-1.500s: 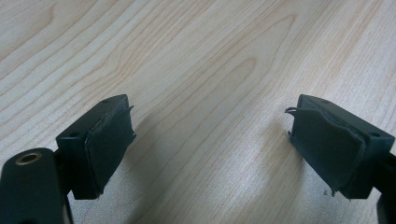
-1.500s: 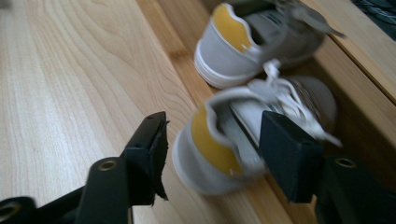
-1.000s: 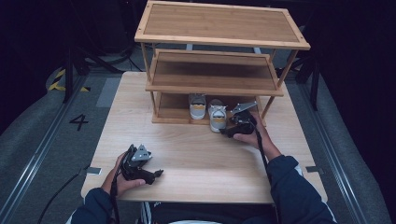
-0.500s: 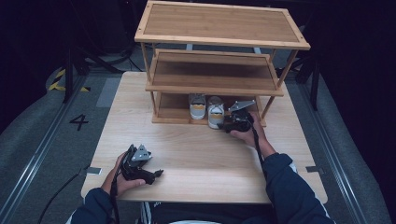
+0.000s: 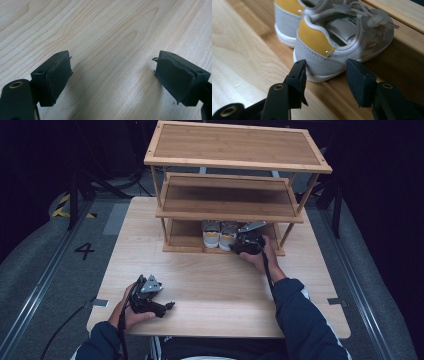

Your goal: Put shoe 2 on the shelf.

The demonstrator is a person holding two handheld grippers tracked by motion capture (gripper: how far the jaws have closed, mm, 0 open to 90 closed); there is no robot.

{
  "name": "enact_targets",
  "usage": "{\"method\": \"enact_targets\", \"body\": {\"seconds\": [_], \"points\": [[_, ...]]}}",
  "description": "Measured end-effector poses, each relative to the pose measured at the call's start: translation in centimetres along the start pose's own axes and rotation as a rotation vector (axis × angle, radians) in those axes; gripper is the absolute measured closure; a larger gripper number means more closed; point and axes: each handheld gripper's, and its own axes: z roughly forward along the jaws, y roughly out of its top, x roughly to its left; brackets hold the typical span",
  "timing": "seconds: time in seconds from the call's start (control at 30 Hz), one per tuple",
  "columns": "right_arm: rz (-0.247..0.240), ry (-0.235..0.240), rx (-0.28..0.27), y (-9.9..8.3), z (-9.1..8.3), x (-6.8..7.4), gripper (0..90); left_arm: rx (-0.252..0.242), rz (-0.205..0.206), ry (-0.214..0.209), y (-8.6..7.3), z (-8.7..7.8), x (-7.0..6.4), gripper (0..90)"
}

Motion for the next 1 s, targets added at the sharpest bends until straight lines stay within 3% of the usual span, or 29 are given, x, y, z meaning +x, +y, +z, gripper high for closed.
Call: {"method": "enact_targets", "body": {"seconds": [0.3, 0.4, 0.43, 0.63, 0.87, 1.0], "points": [[0.006, -0.039, 0.008, 0.1, 0.2, -0.1, 44.0, 0.001, 0.002, -0.005, 0.0, 0.0, 0.0, 13.5], [-0.019, -0.058, 0.013, 0.3, -0.1, 0.4, 37.5, 0.001, 0.002, -0.005, 0.0, 0.0, 0.0, 13.5], [-0.003, -0.049, 0.02, 0.3, -0.3, 0.7, 37.0, 0.002, 0.002, -0.005, 0.0, 0.0, 0.0, 13.5], [-0.071, -0.036, 0.051, 0.0, -2.4, 1.8, 33.5, 0.009, 0.004, -0.003, 0.0, -0.1, 0.0, 13.5], [-0.138, -0.023, 0.081, -2.2, -6.1, 2.0, 30.1, 0.001, 0.002, -0.002, 0.0, 0.0, 0.0, 13.5], [-0.141, -0.021, 0.084, -4.0, -8.3, 1.9, 28.6, 0.0, 0.002, -0.001, 0.0, 0.0, 0.0, 13.5]]}}
